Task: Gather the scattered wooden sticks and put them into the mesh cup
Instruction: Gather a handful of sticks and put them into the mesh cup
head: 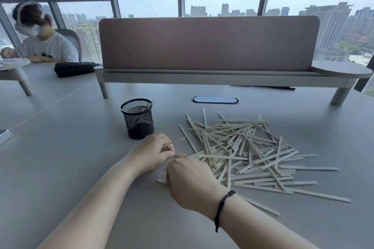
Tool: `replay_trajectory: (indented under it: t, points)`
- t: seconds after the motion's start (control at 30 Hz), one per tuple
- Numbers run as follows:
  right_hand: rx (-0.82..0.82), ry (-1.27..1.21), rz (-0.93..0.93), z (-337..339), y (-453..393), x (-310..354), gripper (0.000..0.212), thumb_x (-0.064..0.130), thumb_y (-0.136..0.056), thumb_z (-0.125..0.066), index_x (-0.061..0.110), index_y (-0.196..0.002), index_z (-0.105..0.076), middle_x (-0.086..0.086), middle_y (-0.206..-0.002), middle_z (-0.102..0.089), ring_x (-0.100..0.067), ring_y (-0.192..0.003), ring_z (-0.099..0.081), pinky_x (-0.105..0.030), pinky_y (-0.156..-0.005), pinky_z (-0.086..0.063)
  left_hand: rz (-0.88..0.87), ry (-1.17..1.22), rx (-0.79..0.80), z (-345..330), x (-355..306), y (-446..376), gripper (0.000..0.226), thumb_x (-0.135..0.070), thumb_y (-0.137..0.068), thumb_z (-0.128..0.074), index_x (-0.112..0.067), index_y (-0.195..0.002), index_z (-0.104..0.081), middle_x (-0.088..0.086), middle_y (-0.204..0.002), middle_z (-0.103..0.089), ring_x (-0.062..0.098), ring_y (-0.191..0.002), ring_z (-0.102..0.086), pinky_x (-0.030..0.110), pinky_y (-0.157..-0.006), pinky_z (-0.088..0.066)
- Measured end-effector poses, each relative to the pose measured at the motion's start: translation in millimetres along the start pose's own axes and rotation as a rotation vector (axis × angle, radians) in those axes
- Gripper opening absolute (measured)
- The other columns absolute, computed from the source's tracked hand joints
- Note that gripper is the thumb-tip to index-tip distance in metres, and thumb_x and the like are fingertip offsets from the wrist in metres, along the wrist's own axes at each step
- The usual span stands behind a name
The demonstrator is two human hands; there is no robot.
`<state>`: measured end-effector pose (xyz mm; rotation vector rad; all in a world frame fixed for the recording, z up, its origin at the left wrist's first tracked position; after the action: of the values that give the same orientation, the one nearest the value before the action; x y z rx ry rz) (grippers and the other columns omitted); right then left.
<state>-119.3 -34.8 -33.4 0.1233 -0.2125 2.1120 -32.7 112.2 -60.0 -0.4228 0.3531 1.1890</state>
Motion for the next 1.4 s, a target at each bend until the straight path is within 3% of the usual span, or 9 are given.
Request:
replay_trajectory:
  t: [0.23,0.53,0.6,0.7,0.83,1.0,1.1,1.2,1.4]
  points:
    - [0.006,0.075,0.070,-8,5,5,0.015,0.012,-0.092,-0.050,0.003,-0.103,-0.055,-0.018,-0.106,-0.055,-0.037,-0.082,-0.058,-0.032,-0.047,-0.017,-0.020,-0.061,-0.318,0,-10,3,0.010,-0.025,-0.097,-0.055,-0.029,-0.089,-0.056,-0.012,-0.080,-0.065,0.014,-0.085,-0.057,0.034,-0.071,-0.045]
    - [-0.181,-0.274,0.053,0,-7,-19,0.012,0.018,-0.096,-0.051,0.018,-0.102,-0.061,-0.004,-0.094,-0.070,-0.032,-0.088,-0.061,-0.040,-0.073,-0.049,0.122,0.340,-0.457,-4,-15,5,0.041,-0.046,-0.098,-0.054,-0.010,-0.077,-0.056,0.005,-0.059,-0.051,0.019,-0.057,-0.045,0.037,-0.059,-0.040]
    - [-0.225,-0.321,-0.032,6,-10,-37,0.012,0.020,-0.097,-0.053,0.022,-0.106,-0.061,0.001,-0.091,-0.070,-0.026,-0.088,-0.062,-0.037,-0.072,-0.047,0.131,0.329,-0.447,-3,-12,5,0.051,-0.050,-0.098,-0.051,-0.003,-0.080,-0.057,0.014,-0.064,-0.050,0.016,-0.057,-0.042,0.034,-0.057,-0.036]
    - [-0.325,-0.303,-0.212,7,-16,-74,0.012,0.025,-0.097,-0.054,0.026,-0.108,-0.056,0.002,-0.092,-0.069,-0.025,-0.086,-0.061,-0.037,-0.072,-0.049,0.087,0.316,-0.418,-5,-10,4,0.059,-0.056,-0.097,-0.051,0.000,-0.078,-0.057,0.004,-0.059,-0.041,0.010,-0.055,-0.036,0.032,-0.054,-0.031]
    - [-0.409,-0.302,-0.425,2,-17,-112,0.017,0.031,-0.094,-0.058,0.024,-0.110,-0.058,0.004,-0.092,-0.069,-0.022,-0.092,-0.064,-0.036,-0.075,-0.051,0.006,0.274,-0.351,-10,-13,4,0.050,-0.046,-0.096,-0.058,-0.015,-0.061,-0.039,-0.008,-0.053,-0.032,0.008,-0.050,-0.029,0.029,-0.050,-0.024]
    - [-0.279,-0.162,-0.463,-2,-14,-118,0.072,0.075,-0.080,-0.054,0.026,-0.133,-0.052,0.001,-0.132,-0.053,-0.023,-0.126,-0.048,-0.041,-0.103,-0.039,-0.020,0.164,-0.178,-18,-15,5,0.052,-0.076,-0.075,-0.064,-0.024,-0.075,-0.062,-0.010,-0.059,-0.051,0.006,-0.053,-0.044,0.031,-0.055,-0.042]
    - [-0.172,-0.046,-0.524,-5,-11,-117,0.091,0.091,-0.069,-0.043,0.022,-0.129,-0.052,-0.004,-0.136,-0.049,-0.028,-0.130,-0.042,-0.044,-0.109,-0.031,-0.016,-0.004,-0.046,-16,-24,10,0.080,-0.100,-0.049,-0.054,-0.037,-0.096,-0.068,-0.015,-0.088,-0.062,0.004,-0.082,-0.061,0.035,-0.077,-0.054]
    - [-0.093,-0.043,-0.537,-12,-10,-116,0.089,0.088,-0.070,-0.042,0.018,-0.123,-0.056,-0.005,-0.138,-0.048,-0.028,-0.132,-0.040,-0.044,-0.111,-0.027,-0.018,-0.130,0.015,-20,-36,12,0.093,-0.101,-0.040,-0.056,-0.041,-0.110,-0.067,-0.019,-0.104,-0.059,0.007,-0.095,-0.062,0.036,-0.085,-0.053]
    - [-0.184,-0.076,-0.497,-12,-11,-114,0.054,0.063,-0.087,-0.050,0.023,-0.120,-0.062,0.000,-0.131,-0.053,-0.027,-0.129,-0.043,-0.042,-0.109,-0.031,-0.009,-0.036,0.047,-21,-42,10,0.070,-0.087,-0.058,-0.064,-0.030,-0.100,-0.070,-0.016,-0.104,-0.059,0.009,-0.089,-0.060,0.037,-0.085,-0.052]
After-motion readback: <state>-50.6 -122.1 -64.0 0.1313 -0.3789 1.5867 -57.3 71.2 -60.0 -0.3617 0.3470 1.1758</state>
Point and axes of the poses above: each hand's wrist, its own y-axis away from the middle knuckle, its own z-axis out of the back of the hand, x = y × z, the point moved 1 cm from there along -y, towards the middle knuckle
